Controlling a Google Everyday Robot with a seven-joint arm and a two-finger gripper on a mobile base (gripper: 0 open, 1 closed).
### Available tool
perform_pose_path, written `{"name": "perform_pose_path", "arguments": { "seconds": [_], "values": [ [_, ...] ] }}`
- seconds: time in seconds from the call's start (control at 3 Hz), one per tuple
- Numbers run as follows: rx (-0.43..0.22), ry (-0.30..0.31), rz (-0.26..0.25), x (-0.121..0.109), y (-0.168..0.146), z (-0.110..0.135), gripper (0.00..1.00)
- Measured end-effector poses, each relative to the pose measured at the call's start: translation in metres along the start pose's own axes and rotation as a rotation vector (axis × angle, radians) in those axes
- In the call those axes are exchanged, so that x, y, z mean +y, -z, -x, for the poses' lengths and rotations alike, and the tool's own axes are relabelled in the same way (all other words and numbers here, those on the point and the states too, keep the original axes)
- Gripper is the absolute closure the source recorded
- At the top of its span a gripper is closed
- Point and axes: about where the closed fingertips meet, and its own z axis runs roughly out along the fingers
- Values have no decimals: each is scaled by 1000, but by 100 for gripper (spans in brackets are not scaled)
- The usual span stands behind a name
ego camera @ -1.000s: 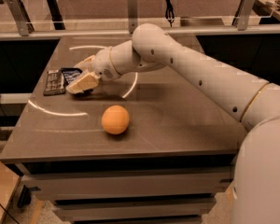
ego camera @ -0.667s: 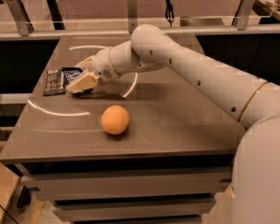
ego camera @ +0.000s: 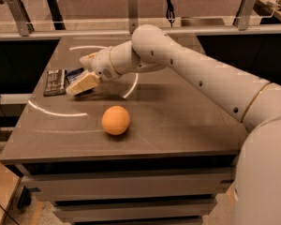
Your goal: Move rxbar blueberry near rxbar chocolate
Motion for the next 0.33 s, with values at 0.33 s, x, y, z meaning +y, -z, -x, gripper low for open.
{"name": "perform_pose_path", "arguments": {
  "seconds": [0.33],
  "values": [
    [0, 0, 0, 0, 0, 0, 0]
  ]
}}
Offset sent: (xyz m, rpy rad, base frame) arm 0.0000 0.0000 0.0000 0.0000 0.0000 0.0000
